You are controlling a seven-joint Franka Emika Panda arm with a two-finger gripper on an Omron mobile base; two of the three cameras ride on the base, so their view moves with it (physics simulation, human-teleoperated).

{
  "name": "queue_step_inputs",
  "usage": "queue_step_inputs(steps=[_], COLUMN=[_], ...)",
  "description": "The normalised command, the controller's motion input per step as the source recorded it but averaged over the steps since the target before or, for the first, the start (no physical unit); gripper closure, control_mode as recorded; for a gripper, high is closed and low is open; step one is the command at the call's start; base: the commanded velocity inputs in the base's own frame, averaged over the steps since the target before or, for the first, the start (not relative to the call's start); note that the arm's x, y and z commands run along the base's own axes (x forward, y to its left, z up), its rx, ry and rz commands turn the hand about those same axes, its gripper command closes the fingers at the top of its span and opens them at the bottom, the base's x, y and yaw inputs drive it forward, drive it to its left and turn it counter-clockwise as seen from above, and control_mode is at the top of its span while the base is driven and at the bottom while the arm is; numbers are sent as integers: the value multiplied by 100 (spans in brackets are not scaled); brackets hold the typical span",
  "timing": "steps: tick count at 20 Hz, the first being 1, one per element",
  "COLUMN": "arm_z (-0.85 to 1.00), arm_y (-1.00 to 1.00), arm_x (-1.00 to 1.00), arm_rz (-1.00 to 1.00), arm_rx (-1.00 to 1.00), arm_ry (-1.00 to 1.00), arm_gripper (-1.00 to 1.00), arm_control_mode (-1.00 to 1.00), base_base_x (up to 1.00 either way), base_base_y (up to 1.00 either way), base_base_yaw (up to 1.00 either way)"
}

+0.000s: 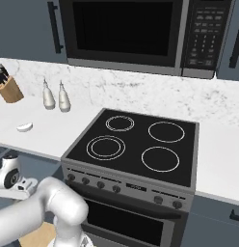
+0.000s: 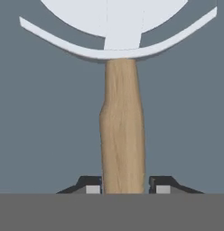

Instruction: Pick the pizza cutter from the drawer and place it on the counter.

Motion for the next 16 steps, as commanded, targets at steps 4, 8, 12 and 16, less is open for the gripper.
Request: queue_step_inputs(steps=[4, 8, 12, 16], arm_z=[34, 88, 100, 100], arm_y=[-11, 0, 0, 0], arm_x=[-55, -44, -6, -21], arm_rz=[-17, -19, -24, -21], arm_rx=[0, 0, 0, -1], arm_ry=[-1, -1, -18, -36], arm_gripper=[100, 100, 100, 100], arm_control_mode=[-100, -100, -100, -100], base_base_x=[0, 0, 0, 0], base_base_y=[0, 0, 0, 0], base_base_yaw=[0, 0, 0, 0])
